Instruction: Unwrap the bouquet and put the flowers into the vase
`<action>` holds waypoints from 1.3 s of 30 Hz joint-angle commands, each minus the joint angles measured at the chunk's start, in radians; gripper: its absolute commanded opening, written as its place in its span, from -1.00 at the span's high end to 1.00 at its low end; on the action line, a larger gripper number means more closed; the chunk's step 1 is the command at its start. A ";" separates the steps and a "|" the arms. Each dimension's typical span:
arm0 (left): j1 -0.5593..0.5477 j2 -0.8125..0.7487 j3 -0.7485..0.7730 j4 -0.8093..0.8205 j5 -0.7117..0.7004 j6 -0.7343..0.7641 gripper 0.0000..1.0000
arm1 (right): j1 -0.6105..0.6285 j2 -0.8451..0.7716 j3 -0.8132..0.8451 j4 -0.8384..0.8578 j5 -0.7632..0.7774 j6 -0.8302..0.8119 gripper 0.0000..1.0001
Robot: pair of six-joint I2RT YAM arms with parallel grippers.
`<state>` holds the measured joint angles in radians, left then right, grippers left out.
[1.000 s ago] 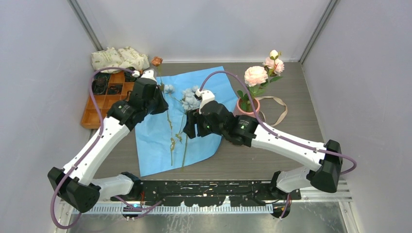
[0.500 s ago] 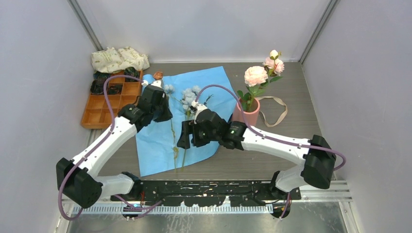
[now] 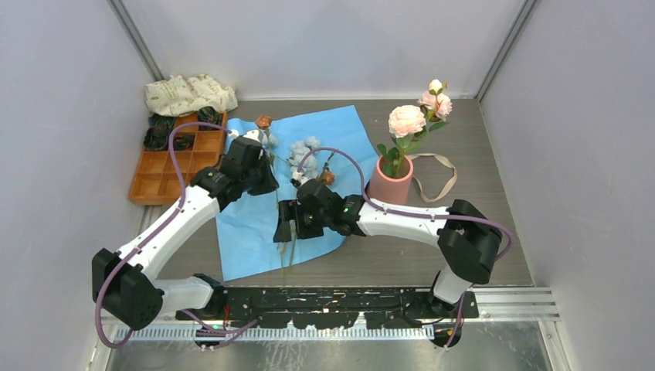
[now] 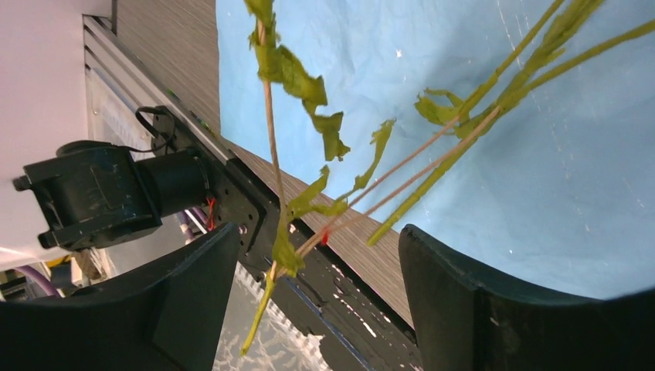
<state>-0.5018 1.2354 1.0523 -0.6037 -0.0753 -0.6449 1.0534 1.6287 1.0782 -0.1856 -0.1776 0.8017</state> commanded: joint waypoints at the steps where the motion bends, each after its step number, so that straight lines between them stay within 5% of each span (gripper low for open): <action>1: -0.002 -0.012 0.053 0.034 0.031 0.011 0.99 | -0.023 0.023 0.018 0.103 -0.019 0.034 -0.61; 25: -0.005 -0.039 -0.003 0.084 0.192 -0.061 0.97 | -0.105 0.134 -0.027 0.269 -0.034 0.115 -0.54; 39: -0.027 0.003 -0.062 0.143 0.210 -0.076 0.97 | -0.107 0.176 -0.031 0.284 -0.046 0.123 0.52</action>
<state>-0.5179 1.2461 0.9909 -0.5034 0.0937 -0.7071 0.9527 1.7962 1.0359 0.0475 -0.2245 0.9195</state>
